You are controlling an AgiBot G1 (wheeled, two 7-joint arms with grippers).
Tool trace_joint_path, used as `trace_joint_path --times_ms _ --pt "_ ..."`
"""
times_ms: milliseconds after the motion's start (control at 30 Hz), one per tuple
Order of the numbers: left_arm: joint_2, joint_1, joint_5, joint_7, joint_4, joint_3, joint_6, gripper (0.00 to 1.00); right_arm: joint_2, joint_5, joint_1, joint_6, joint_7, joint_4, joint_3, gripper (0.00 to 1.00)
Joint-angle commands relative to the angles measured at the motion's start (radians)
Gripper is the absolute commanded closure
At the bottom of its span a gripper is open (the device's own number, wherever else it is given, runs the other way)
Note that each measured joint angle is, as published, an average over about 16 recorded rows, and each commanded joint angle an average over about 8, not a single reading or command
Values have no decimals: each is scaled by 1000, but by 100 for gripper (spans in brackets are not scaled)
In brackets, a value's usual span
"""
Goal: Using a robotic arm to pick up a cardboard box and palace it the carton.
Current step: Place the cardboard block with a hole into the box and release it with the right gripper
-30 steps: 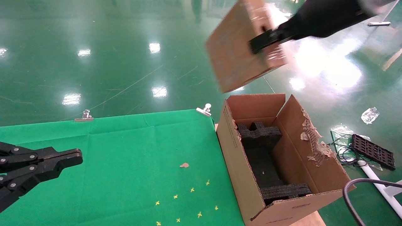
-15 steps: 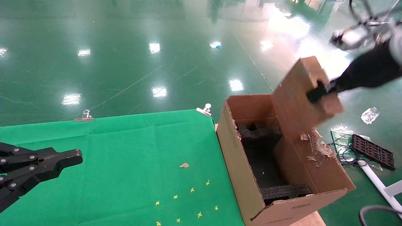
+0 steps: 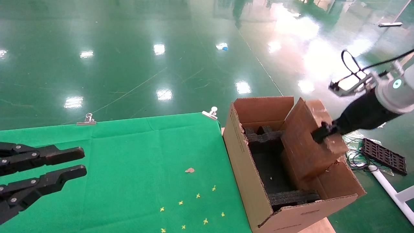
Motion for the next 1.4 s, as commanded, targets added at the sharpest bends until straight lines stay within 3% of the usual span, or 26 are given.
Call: trace_joint_path --times_ms 33,500,1400 --pt "0 0 0 0 0 0 0 0 -5 4 -27 5 -10 -27 -5 100" --pt "0 0 -1 0 0 1 0 0 -60 10 -130 51 -59 -167 -17 100" --pt "-1 -1 -2 1 0 3 -1 0 -195 100 -462 301 -191 -371 22 100"
